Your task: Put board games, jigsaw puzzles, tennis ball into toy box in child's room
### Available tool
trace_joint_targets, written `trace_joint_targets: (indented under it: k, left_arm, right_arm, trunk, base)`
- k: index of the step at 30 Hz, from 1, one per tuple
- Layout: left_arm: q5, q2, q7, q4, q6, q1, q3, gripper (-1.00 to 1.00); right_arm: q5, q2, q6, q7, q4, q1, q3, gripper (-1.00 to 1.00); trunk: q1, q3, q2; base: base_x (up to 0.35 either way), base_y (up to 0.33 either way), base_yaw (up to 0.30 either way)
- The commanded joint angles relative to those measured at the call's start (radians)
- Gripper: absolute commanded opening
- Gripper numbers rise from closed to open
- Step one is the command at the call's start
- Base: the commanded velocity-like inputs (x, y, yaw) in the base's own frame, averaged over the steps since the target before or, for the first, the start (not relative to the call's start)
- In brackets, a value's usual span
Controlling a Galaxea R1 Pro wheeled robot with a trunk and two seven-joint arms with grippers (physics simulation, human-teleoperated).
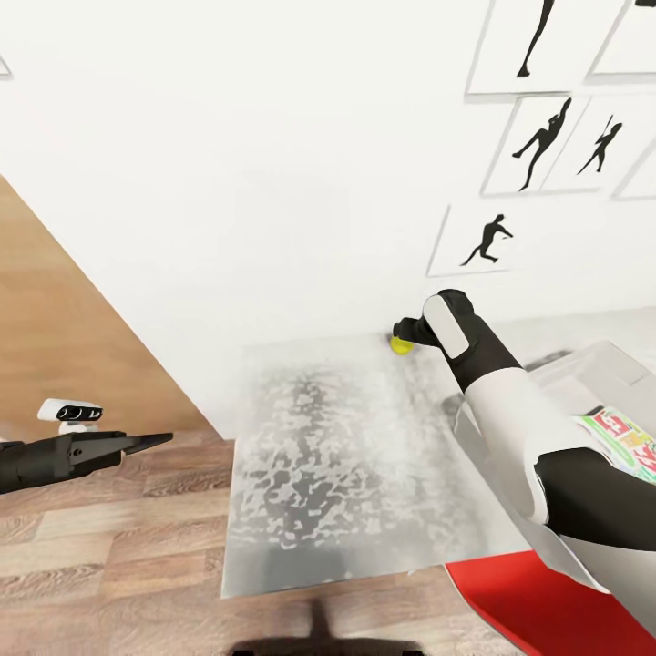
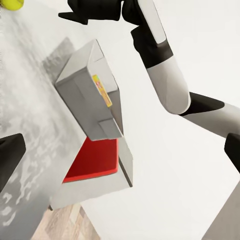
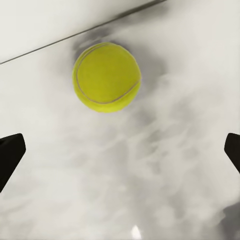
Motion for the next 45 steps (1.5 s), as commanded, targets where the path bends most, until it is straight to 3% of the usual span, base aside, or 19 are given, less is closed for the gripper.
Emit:
trace_joint_targets:
  k: [1,19,26,31,45]
  left_arm:
    - [0.000,0.000,-0.003,0.000,0.011,-0.001,0.000,1.00]
    - [-0.001,0.001,-0.003,0.002,0.011,-0.001,0.001,1.00]
    - [-0.002,0.009,-0.003,0.001,0.011,-0.001,0.000,1.00]
    - [0.007,0.025,-0.003,-0.022,0.011,-0.001,-0.003,1.00]
    - [0.010,0.029,-0.003,-0.078,0.013,-0.023,0.000,1.00]
  right_arm:
    - [-0.010,0.000,0.001,-0.010,-0.001,-0.001,0.003,1.00]
    - [-0.005,0.007,0.003,-0.011,-0.001,-0.040,0.003,1.00]
    - [0.006,0.007,0.002,-0.011,0.000,-0.042,0.036,1.00]
    - [0.008,0.012,0.001,-0.011,-0.001,-0.043,0.045,1.00]
    - [0.010,0.018,0.002,-0.010,-0.001,-0.043,0.048,1.00]
  trunk:
    - [0.000,-0.003,-0.002]
    - [0.000,-0.033,-0.002]
    - [0.000,-0.044,-0.002]
    - [0.000,-0.052,-0.002]
    - [0.000,-0.075,-0.002]
  base:
    - [0.000,0.000,0.000]
    - [0.000,0.000,0.000]
    - [0.000,0.000,0.000]
    - [0.000,0.000,0.000]
    - [0.000,0.000,0.000]
